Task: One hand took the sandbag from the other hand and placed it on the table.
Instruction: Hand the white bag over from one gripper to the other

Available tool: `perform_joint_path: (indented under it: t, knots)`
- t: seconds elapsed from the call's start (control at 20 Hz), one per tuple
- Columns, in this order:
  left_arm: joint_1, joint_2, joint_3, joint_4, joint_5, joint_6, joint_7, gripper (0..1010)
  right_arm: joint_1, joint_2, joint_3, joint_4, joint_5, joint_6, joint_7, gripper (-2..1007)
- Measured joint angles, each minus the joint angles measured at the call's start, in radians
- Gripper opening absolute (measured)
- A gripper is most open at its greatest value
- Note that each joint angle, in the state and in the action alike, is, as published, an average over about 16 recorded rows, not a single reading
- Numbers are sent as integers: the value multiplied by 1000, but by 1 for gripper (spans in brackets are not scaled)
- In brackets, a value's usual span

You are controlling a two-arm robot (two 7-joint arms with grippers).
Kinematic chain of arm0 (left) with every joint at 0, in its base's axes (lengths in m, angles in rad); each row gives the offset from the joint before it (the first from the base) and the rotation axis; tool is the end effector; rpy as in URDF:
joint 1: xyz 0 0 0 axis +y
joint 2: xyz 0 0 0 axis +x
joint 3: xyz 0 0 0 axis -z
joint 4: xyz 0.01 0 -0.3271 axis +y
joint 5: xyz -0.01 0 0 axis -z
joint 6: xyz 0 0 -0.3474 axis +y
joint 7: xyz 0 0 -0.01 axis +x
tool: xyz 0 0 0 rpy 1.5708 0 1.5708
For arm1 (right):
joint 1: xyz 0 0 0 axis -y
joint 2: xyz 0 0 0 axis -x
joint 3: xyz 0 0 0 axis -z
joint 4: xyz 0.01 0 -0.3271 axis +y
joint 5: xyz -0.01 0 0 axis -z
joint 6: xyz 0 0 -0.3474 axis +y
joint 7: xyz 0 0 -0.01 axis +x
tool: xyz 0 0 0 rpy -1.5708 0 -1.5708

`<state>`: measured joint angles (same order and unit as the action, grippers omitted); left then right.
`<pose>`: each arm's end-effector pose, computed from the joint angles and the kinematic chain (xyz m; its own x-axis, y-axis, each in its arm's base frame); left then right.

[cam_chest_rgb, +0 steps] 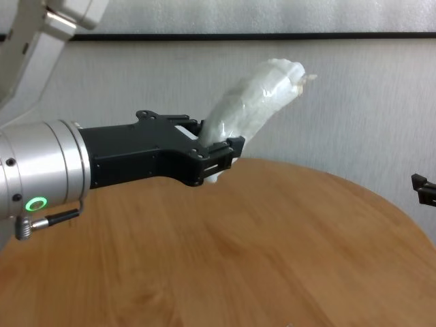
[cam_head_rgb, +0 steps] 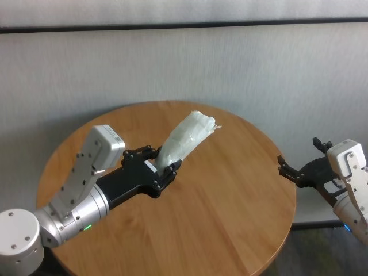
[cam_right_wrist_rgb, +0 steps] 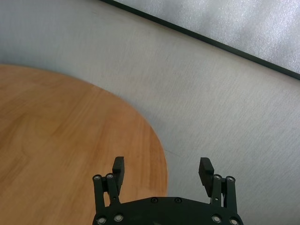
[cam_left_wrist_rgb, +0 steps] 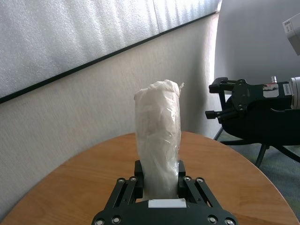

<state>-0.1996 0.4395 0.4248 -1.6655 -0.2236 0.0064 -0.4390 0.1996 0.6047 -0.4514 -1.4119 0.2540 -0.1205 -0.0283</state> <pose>0.3947 -0.0077 -0.2658 0.7280 0.6313 0.2672 -0.6611 0.7497 0.0300 0.4006 -0.0936 -0.3396 0.2922 -0.8803 0.3737 0.9553 0.2872 -0.0703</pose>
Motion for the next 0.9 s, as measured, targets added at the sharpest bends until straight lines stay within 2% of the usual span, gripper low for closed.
perform_joint_path:
  t: [0.9]
  knots:
    - [-1, 0, -1, 1, -3, -1, -2, 411, 0, 0, 0, 0, 0, 0, 0, 1001]
